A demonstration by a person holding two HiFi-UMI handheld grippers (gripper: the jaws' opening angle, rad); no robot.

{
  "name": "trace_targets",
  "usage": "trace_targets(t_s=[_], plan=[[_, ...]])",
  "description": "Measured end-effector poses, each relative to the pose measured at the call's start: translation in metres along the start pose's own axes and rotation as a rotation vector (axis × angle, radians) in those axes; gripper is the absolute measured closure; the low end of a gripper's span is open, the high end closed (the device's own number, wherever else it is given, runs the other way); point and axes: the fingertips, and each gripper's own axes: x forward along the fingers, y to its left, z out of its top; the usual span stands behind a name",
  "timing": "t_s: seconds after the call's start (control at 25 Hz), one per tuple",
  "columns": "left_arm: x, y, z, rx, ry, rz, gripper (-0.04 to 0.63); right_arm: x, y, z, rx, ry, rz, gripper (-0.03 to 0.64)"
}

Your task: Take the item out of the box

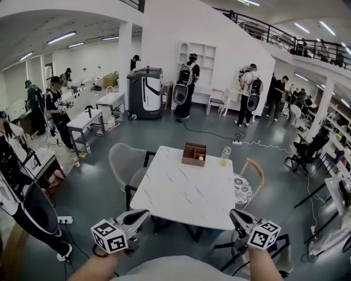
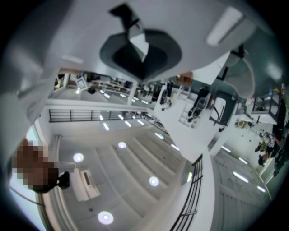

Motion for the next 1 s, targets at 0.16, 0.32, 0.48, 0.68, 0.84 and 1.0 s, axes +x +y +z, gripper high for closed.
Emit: trace_targets(t_s=[0.16,0.32,0.48,0.68,0.84,1.0], plan=[[0.009,-0.025,-0.008,-0.001,0.015,0.019,0.592,-0.018,-0.011,-0.001,0.02,-0.001,0.025,0.609],[0.024,-0.04,-0.018,-0.003,0.025,0.03,0.592,-0.029,-0.028,-0.002,0.032,-0.008,0.039,0.609],[0.033,-0.052,-0.025,-0.002,0.044,0.033,0.592,-0.036,-0.036,-0.003,0.043,-0.012,0.055,0.609],[0.041,-0.057,-0.029,-0.002,0.056,0.038,0.592,-0.036,-0.045,-0.004,0.055,-0.017,0.067,0.609],[0.046,-0.049,-0.03,-0.011,0.06,0.04,0.592,-0.027,-0.051,-0.005,0.059,-0.008,0.069,0.609],[0.059,-0.032,-0.029,-0.025,0.058,0.023,0.592,-0.013,-0.057,-0.004,0.054,0.007,0.059,0.609]])
